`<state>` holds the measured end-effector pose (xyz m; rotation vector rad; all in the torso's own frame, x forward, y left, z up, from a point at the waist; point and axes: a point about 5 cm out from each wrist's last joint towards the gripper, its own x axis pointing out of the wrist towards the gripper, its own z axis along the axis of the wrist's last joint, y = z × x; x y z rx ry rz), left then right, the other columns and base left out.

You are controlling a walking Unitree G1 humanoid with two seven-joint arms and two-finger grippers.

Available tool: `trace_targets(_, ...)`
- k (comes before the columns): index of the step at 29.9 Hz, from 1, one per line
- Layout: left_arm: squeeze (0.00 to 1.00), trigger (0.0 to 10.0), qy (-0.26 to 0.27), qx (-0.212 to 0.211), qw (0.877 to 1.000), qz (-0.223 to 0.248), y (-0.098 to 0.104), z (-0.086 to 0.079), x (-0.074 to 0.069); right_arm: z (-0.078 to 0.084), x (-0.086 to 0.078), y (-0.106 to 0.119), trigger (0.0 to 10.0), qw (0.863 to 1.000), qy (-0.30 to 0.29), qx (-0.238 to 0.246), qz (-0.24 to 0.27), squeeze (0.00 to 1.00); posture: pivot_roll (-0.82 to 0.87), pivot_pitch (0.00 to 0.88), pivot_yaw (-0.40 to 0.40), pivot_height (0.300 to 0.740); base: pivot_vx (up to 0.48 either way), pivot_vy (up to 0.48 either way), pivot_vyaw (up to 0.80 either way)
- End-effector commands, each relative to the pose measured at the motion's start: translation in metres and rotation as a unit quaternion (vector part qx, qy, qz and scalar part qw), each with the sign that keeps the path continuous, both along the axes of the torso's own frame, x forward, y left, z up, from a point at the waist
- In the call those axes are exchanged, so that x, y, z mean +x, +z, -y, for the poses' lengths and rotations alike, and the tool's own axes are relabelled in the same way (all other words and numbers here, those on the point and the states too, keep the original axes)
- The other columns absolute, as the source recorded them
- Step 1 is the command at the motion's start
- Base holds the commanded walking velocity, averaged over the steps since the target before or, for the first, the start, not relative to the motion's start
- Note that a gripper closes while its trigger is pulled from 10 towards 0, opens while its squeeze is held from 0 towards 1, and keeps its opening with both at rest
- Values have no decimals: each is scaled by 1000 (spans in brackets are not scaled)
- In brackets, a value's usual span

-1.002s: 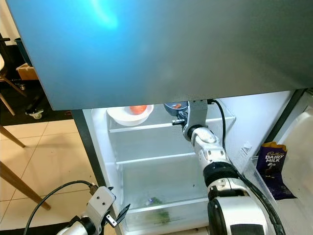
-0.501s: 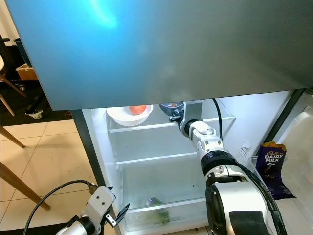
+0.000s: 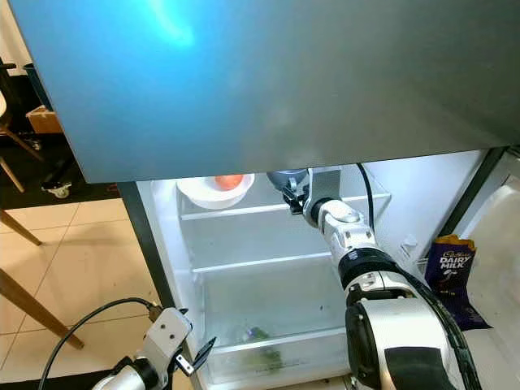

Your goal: Restocking fridge

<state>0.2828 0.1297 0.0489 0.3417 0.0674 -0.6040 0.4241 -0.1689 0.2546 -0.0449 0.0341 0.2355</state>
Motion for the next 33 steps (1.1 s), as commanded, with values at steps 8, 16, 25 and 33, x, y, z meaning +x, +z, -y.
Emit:
trace_targets(8, 0, 10000, 4, 3, 1000, -15, -7, -6, -6, 2, -17, -10, 10000, 998, 57, 13, -11, 0, -62, 175, 10, 627, 0, 0, 0)
trace_targets(16, 0, 10000, 17, 2, 1000, -21, -12, -11, -13, -3, -63, -67, 10000, 992, 73, -24, -98, 0, -61, 164, 10, 627, 0, 0, 0)
trace_targets(25, 0, 10000, 113, -33, 992, -40, -19, -42, -26, 8, -92, -136, 10000, 979, 24, -76, -187, 0, -61, 159, 7, 627, 0, 0, 0)
trace_targets(33, 0, 10000, 227, -33, 969, -86, -36, -83, -42, 8, -116, -205, 10000, 975, -20, -38, -218, 0, -46, 154, 18, 627, 0, 0, 0)
